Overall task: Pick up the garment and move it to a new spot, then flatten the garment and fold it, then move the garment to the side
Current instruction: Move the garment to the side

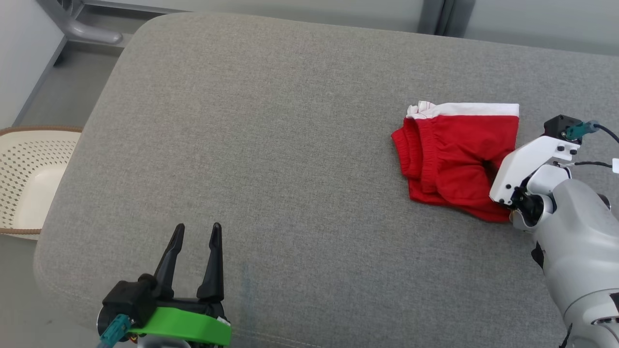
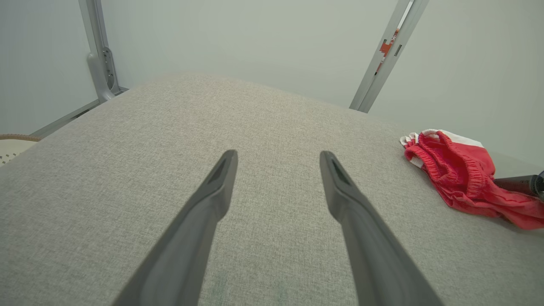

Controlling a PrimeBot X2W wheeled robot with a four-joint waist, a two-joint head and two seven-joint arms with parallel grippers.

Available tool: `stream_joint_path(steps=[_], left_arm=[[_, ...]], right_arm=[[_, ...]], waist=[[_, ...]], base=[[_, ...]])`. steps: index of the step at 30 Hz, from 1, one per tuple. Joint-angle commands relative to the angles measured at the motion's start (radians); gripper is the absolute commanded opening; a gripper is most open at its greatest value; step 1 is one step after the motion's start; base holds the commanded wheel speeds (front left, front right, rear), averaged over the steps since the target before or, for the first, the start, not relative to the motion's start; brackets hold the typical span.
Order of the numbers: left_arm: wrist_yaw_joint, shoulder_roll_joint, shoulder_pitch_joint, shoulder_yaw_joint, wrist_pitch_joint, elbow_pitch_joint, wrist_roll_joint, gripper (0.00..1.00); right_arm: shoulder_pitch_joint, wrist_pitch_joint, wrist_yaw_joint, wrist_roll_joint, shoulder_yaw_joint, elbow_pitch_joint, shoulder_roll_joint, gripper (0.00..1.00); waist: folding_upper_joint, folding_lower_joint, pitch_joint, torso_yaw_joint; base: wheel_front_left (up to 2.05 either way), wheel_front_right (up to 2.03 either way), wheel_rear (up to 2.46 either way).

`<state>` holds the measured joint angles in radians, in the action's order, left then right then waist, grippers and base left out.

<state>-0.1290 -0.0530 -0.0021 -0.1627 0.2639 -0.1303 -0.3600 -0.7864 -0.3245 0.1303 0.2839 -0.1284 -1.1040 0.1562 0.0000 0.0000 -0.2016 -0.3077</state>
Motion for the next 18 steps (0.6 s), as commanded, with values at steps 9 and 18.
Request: stream_joint_path(steps=[9,18], left_arm=[[-0.002,0.002,-0.013,0.024,-0.001,0.015,-0.014,1.00],[-0.002,0.001,0.006,0.072,0.000,0.050,0.001,1.00]], right_arm=[[-0.083,-0.083,0.000,-0.063,0.142,0.010,0.012,0.00],[-0.160,-0.302,-0.001,0.111,0.397,0.241,0.078,0.00]], waist=[[0.0000,0.0000,0.014,0.074],[0.0000,0.0000,0.004,0.290]], base=[[0.00,0.00,0.00],[0.00,0.00,0.00]])
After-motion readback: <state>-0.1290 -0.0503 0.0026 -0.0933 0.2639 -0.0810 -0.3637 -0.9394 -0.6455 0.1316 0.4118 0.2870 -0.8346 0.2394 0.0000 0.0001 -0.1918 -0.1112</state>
